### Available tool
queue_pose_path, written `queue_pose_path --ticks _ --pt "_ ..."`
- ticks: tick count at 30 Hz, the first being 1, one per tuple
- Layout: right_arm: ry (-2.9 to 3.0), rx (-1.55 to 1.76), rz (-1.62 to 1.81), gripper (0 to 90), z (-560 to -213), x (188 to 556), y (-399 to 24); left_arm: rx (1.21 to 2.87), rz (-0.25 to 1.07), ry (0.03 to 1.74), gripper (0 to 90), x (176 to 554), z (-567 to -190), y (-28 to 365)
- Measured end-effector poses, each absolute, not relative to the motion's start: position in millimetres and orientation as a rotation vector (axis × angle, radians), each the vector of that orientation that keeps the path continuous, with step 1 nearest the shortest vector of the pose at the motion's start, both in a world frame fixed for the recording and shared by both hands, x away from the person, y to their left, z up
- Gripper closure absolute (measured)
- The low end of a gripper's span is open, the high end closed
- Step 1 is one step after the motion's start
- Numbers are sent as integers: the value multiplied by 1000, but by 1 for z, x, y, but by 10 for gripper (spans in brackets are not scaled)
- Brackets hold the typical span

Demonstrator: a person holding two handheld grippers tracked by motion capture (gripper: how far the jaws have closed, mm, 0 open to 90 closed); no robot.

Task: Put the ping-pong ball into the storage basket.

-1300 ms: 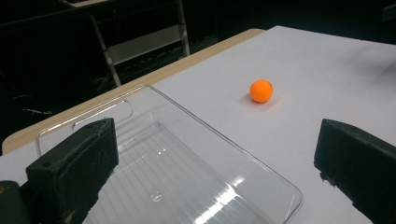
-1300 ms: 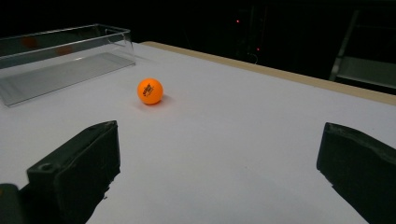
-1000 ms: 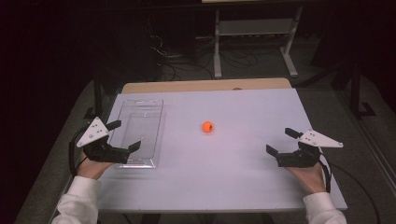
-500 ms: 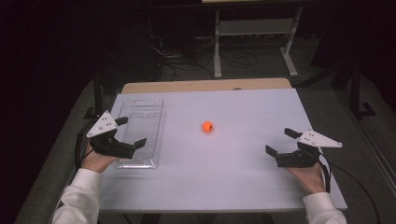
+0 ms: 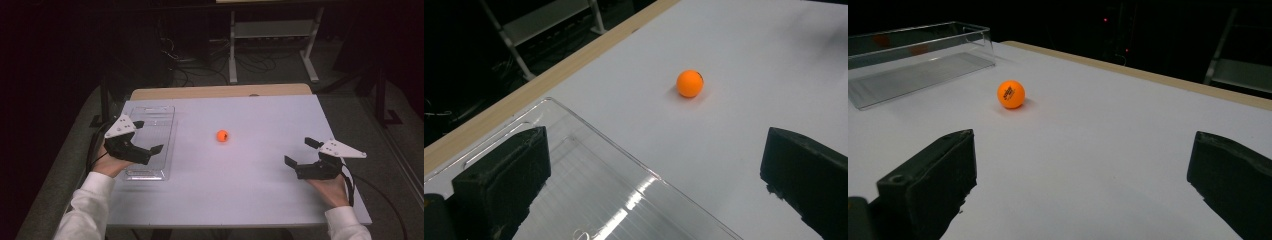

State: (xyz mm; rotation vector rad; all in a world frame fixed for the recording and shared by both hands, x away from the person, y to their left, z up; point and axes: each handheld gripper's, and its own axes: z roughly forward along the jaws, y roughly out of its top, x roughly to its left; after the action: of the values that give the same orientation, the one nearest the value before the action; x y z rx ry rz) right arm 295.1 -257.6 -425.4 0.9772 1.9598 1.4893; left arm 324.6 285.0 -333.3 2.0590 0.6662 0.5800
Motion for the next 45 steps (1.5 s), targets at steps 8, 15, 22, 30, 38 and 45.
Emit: queue_pose_path --ticks 8,15,22,30,38,45 --pt "1973 979 1483 0 -426 295 -256 2088 568 649 0 331 -330 275" --pt "1967 983 1480 0 -427 296 -257 2112 552 639 0 336 -328 269" --pt "1968 982 1481 0 -426 296 -257 2143 550 622 0 341 -323 262" --pt "1968 979 1481 0 -426 295 -257 2198 541 597 0 347 -321 253" --pt "1971 979 1480 0 -426 295 -256 2228 530 579 0 354 -320 244" --pt "1975 977 1475 0 -426 295 -256 2248 520 573 0 362 -321 236"
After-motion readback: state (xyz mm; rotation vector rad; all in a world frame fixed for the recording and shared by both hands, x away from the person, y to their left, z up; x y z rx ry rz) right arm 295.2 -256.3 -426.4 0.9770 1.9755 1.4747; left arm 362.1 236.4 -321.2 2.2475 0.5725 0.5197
